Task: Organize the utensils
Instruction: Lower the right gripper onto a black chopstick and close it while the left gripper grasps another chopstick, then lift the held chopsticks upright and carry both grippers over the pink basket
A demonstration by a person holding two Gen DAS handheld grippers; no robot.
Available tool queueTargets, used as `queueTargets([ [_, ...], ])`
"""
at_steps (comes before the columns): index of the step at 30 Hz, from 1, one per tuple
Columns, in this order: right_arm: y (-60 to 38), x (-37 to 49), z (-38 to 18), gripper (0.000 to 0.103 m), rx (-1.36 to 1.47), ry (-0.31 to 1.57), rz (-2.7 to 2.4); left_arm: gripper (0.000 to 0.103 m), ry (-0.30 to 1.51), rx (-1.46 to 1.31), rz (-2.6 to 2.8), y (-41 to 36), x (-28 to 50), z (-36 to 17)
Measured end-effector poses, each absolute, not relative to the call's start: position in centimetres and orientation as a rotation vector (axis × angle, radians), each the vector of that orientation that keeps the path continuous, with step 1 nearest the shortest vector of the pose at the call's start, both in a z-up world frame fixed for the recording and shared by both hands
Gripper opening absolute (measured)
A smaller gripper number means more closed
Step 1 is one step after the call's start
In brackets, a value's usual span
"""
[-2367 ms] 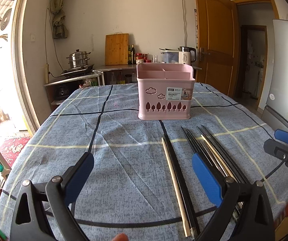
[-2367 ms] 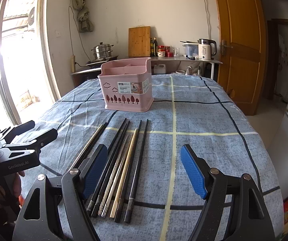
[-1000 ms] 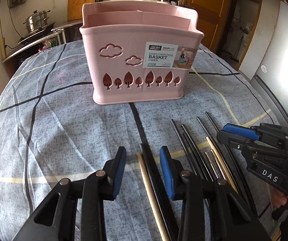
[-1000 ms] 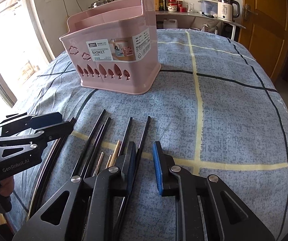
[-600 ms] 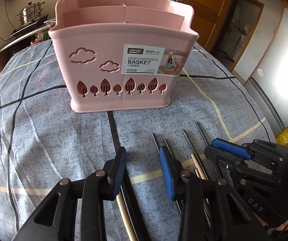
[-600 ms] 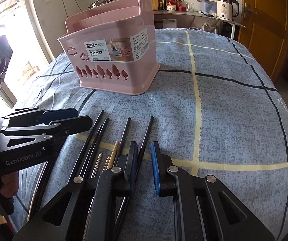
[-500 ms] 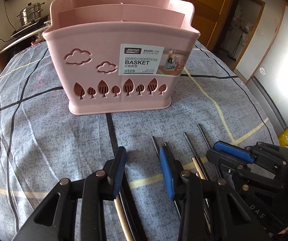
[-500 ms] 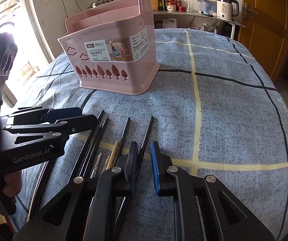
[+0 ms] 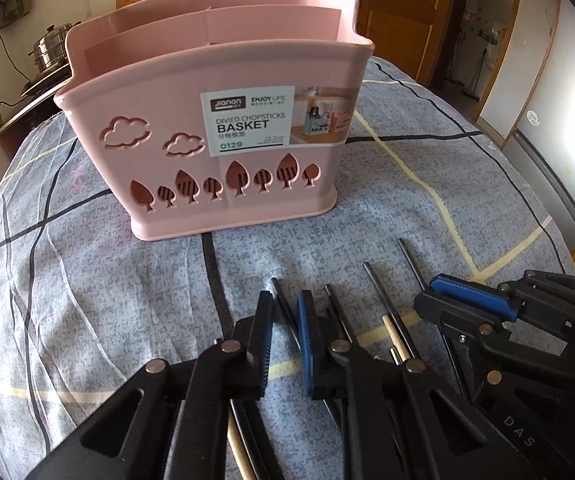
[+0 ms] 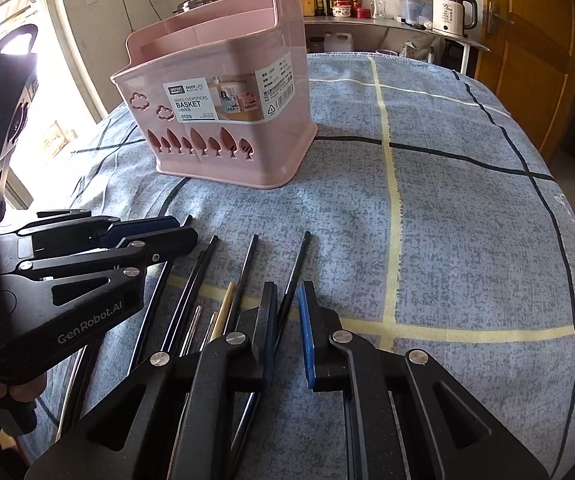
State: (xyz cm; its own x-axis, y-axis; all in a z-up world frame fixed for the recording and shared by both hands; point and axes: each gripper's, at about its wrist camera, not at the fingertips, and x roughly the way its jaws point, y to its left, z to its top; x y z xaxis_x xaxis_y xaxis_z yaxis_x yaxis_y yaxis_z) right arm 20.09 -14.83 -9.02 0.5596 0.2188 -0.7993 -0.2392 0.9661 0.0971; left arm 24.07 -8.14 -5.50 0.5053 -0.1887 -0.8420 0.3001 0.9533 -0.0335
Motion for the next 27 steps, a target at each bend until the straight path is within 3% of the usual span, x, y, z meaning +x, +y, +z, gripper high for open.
queueTargets([
  [12, -15.2, 20.0, -8.2, 0.006, 0.010, 0.938, 0.284, 0.005, 0.985, 0.068, -0.361, -8.6, 23.9, -4.2],
  [27, -16.1, 15.3, 0.3, 0.005, 0.020, 0.722, 0.299, 0.005, 0.725, -0.016, -0.458, -4.5, 18.9, 8.2],
])
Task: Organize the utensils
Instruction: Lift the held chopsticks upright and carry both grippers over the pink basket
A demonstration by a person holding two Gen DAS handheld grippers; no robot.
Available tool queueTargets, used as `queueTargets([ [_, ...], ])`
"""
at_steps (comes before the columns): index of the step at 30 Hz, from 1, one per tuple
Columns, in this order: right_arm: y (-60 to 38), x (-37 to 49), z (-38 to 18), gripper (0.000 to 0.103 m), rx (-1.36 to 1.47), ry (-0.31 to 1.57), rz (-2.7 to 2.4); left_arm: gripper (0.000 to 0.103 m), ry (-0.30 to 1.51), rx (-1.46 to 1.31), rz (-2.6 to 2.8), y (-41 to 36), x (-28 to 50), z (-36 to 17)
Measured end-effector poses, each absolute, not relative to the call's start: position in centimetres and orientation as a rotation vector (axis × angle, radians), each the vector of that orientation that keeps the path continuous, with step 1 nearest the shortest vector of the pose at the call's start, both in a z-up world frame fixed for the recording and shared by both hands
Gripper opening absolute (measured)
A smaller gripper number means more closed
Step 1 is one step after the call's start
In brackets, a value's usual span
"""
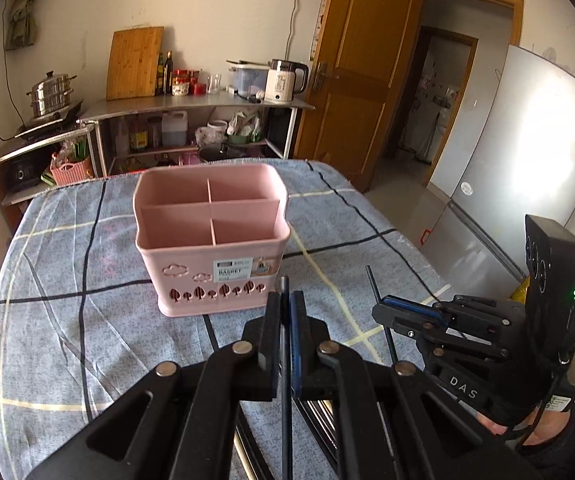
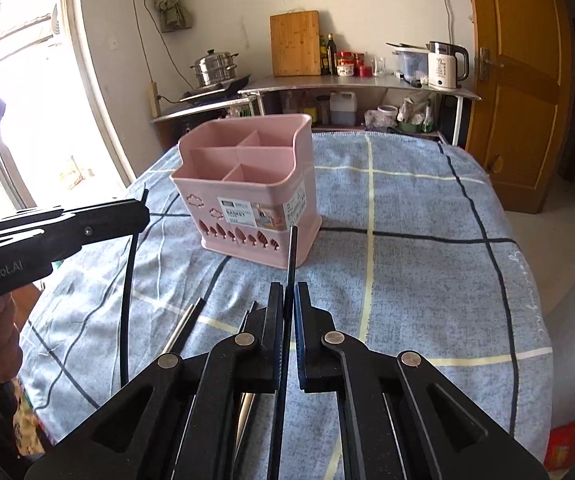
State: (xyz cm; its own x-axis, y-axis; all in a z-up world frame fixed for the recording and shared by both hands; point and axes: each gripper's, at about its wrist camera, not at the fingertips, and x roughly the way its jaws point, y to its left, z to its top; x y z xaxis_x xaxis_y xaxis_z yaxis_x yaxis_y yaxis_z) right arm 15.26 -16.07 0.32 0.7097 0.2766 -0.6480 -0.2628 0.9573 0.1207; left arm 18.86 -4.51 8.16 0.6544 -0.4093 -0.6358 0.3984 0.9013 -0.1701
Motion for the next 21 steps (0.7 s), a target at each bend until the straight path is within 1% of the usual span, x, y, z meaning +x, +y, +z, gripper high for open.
queueTargets([
  [5, -16.4, 13.5, 2.7, 0.005, 0.015, 0.647, 0.292, 0.005, 0.662, -0.025, -0.454, -3.7, 17.4, 10.5],
  [21, -17.7, 11.1, 7.0, 0.005, 0.039, 0.511, 0.281, 0.004, 0.584, -0.015, -0.445, -2.9, 16.0, 13.5],
])
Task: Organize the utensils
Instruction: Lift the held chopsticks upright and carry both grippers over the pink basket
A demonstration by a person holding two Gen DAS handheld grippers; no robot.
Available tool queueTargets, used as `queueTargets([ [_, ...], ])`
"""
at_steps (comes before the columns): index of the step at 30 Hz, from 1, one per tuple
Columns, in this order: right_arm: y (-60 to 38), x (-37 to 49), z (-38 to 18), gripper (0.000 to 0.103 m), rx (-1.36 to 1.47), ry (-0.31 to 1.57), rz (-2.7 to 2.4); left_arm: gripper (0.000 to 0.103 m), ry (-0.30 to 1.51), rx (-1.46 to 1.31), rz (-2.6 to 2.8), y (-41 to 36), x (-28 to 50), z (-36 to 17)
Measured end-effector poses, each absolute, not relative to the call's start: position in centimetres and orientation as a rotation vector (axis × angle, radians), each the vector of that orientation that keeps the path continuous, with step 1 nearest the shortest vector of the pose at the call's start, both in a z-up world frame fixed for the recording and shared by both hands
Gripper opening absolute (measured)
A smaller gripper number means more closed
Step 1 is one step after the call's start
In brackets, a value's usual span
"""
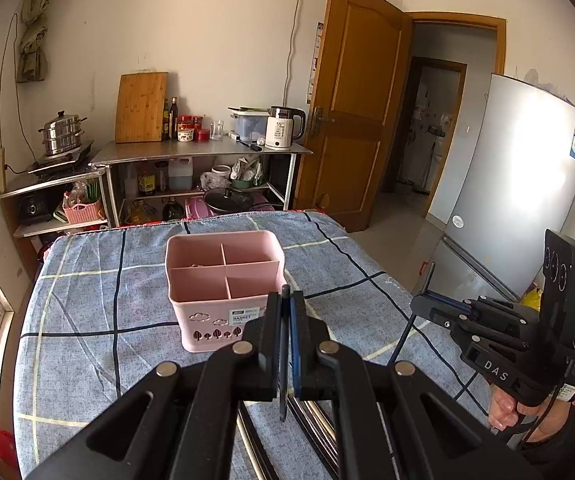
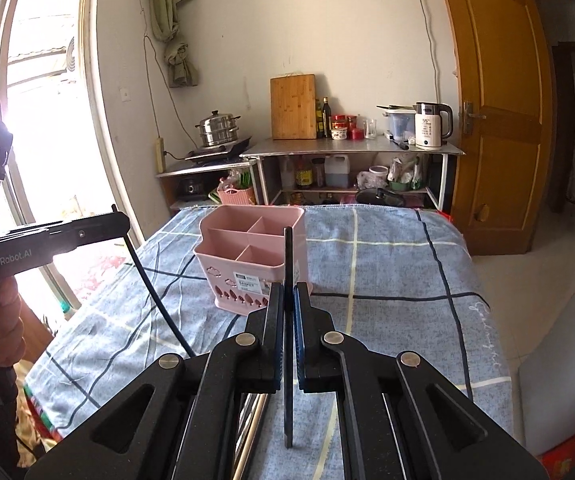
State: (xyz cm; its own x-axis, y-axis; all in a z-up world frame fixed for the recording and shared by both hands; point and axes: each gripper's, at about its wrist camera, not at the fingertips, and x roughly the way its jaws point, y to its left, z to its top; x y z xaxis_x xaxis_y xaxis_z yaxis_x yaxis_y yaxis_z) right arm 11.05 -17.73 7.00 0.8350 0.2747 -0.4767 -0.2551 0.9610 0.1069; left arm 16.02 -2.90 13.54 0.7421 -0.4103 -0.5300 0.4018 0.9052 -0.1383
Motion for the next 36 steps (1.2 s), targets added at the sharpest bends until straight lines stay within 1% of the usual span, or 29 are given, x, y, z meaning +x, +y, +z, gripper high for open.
queueTargets([
  [8, -17.3, 11.6, 8.6, 0.005, 0.032, 0.479, 0.293, 0.004, 0.566, -0.016, -0.454, -2.6, 16.9, 15.6],
  [17, -16.0, 13.1, 12.4, 0.005, 0.013, 0.417, 0.326, 0.004, 0.544, -0.025, -0.442, -1.6, 19.4, 19.3],
  [25, -14.2, 15.8, 15.8, 0.005, 0.034, 0.352, 0.358, 0.004, 0.475, -0.046, -0.397, 0.5, 22.0, 23.0],
  [29, -13.2, 17.4, 16.7, 0.004, 0.045, 0.327, 0.368, 0.004, 0.474, -0.050, -0.364, 1.3, 23.8, 23.4],
  [36, -11.6, 20.9, 17.1, 0.004, 0.075, 0.310, 0.387, 0.004, 0.486, -0.067, -0.333, 2.3, 26.9, 22.1],
])
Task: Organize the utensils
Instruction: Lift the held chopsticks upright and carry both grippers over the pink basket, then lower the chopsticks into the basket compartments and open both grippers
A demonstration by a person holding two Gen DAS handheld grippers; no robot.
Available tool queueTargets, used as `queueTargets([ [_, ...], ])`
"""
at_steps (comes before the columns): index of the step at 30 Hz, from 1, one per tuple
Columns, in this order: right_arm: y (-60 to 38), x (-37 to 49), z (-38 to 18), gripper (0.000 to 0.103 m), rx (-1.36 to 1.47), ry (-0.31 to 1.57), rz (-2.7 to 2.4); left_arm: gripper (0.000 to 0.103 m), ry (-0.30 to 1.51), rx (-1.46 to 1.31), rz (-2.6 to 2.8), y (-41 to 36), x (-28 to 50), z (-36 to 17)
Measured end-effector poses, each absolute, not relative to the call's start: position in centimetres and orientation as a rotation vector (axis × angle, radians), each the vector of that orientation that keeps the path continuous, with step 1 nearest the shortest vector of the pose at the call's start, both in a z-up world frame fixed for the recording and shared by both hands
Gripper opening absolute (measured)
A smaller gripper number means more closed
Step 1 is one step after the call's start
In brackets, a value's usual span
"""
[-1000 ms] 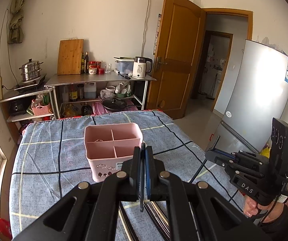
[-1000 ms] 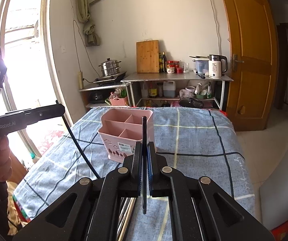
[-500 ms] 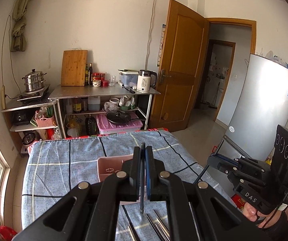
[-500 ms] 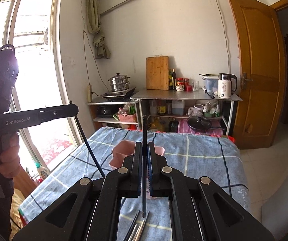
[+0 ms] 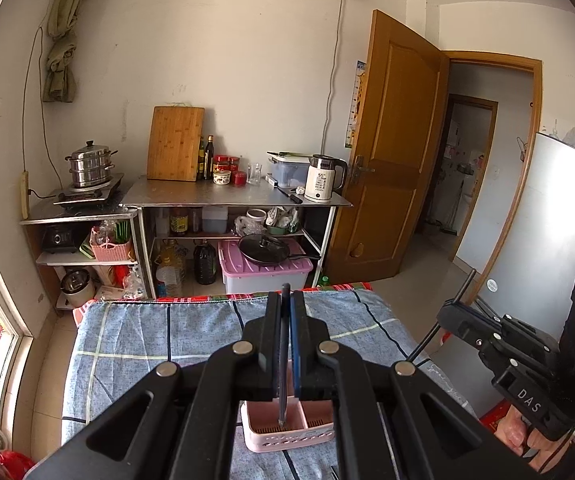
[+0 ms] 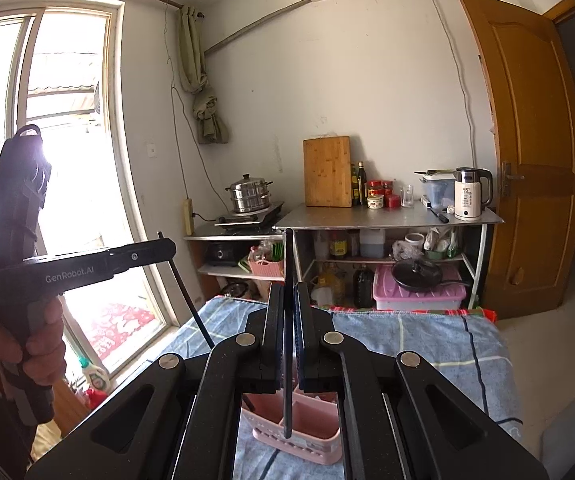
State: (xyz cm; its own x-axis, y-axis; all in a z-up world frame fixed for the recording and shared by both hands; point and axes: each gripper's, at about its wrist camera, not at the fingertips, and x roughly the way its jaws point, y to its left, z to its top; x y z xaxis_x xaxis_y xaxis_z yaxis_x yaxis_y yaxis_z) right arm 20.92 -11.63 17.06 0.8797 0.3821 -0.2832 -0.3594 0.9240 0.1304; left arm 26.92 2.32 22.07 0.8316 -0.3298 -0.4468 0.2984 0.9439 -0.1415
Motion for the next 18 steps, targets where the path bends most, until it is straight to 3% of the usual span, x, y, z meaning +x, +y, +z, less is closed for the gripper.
queueTargets([
  [18, -9.8, 27.0, 10.4, 0.005, 0.093, 0.469, 0.412, 0.005, 0.612, -0.109, -0.349, 3.5, 31.2, 15.1],
])
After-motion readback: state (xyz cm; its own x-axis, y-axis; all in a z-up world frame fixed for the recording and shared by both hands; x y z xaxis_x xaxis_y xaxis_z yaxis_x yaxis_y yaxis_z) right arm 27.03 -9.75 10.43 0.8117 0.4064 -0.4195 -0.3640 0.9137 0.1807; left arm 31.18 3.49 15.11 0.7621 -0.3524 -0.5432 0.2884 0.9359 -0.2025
